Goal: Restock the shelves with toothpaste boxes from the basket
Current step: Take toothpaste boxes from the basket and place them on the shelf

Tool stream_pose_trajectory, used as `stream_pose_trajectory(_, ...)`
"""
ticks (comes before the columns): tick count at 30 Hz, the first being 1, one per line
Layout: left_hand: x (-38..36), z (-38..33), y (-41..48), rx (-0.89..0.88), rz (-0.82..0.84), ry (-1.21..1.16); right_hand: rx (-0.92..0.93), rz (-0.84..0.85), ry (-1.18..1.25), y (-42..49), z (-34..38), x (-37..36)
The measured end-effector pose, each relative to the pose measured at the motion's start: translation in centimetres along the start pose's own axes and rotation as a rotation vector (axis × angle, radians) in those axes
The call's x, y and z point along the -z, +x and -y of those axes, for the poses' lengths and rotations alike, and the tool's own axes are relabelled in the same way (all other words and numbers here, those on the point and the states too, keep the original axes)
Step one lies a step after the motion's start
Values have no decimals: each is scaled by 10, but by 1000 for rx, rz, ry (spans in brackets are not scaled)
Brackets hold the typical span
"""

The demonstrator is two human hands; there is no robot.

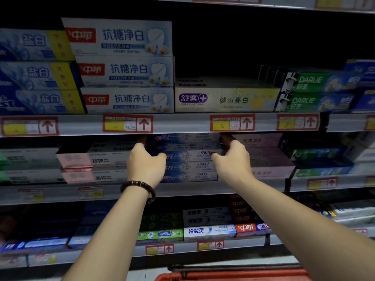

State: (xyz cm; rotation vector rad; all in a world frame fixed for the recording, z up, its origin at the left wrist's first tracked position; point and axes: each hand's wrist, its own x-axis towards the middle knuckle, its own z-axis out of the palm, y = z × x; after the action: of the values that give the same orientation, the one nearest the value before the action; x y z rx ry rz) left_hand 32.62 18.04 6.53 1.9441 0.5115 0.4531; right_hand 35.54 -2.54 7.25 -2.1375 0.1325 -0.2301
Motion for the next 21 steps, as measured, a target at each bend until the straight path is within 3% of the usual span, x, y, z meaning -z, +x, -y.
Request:
stream_pose_trajectory(10,5,-2,-9,-17,-42,-82,-9,-22,15,-15,3,13)
stream_pose_trajectory(21,15,5,-37,-3,21,-85,34,21,131,-47,3,29)
